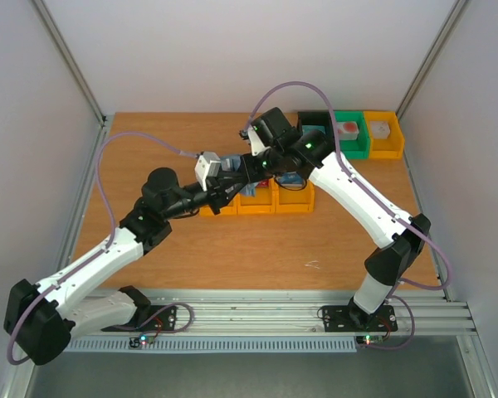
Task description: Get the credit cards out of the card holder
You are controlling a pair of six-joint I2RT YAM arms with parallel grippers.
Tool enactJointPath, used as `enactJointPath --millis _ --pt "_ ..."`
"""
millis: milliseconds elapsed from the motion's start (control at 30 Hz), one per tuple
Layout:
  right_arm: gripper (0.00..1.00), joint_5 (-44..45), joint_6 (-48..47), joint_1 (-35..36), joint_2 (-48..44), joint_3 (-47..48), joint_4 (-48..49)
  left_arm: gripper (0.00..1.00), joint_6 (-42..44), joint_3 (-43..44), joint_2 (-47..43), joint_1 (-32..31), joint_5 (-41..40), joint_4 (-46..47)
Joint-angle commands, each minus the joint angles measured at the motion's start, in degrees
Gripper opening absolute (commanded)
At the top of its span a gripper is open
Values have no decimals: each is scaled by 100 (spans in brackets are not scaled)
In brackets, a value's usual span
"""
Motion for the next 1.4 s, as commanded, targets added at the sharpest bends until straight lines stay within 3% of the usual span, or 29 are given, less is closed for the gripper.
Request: enactJointPath --millis 0,100,233,467,933,1067,1367 --pt "1 -302 160 41 14 250 257 22 32 -71 110 -93 -763 248" --pt "1 -383 162 32 -64 227 313 19 312 -133 124 -90 -1527 -86" --pt "1 -461 113 36 -136 196 335 18 707 -236 58 -72 -1979 -421" --pt "1 -681 -124 29 -262 209 388 18 853 -277 -57 304 -2097 -884" --pt "1 -2057 -1942 -1 -1023 -218 710 30 118 253 -533 947 1036 -955" --pt "1 -2681 -2430 -1 -1188 -254 738 32 -15 351 -679 1004 1484 -894" --pt "1 -3335 -2607 3 -1332 -229 1161 37 -856 515 -630 1050 2717 615"
